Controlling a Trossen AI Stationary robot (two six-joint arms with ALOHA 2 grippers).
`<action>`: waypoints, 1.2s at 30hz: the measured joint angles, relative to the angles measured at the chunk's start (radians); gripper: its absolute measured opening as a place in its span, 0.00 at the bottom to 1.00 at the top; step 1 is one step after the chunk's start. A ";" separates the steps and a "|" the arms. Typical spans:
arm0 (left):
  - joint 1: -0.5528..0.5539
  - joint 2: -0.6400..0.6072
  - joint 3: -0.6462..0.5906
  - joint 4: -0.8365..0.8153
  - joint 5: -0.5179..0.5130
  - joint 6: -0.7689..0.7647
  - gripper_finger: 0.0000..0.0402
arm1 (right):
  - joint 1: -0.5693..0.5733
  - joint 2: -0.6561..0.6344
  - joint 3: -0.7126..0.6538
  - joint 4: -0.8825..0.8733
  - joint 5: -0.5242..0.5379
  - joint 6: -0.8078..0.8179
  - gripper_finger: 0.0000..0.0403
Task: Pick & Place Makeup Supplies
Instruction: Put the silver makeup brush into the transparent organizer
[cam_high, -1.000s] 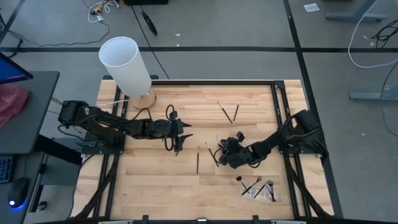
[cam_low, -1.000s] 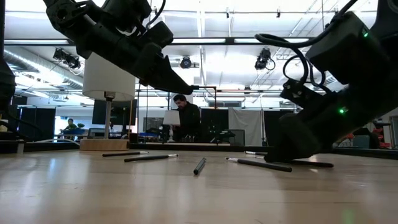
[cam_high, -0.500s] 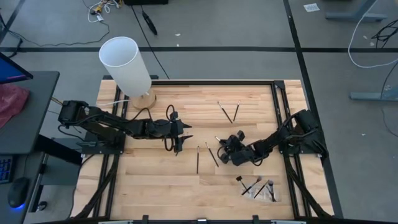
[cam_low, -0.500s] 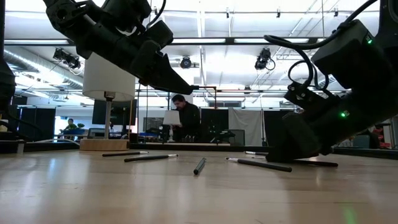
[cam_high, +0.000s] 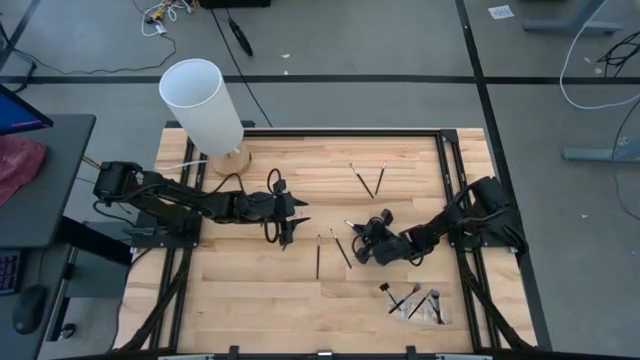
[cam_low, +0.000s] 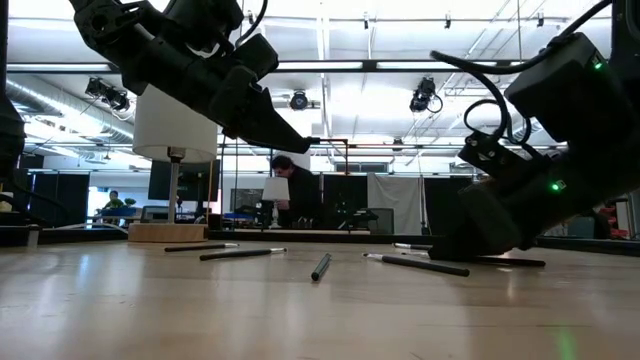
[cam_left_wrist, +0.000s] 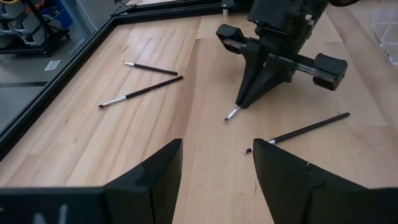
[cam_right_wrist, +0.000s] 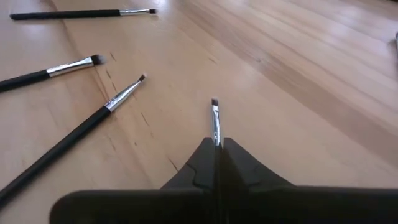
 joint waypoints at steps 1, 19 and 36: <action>0.000 0.000 0.000 0.000 0.000 0.002 0.50 | -0.002 0.001 -0.002 0.033 -0.004 -0.027 0.02; 0.026 0.000 -0.220 0.493 0.216 0.126 0.50 | -0.009 -0.008 0.002 0.768 -0.070 -0.483 0.02; -0.082 0.000 -0.187 0.697 0.370 0.176 0.50 | -0.049 -0.002 0.284 0.835 -0.526 -0.756 0.02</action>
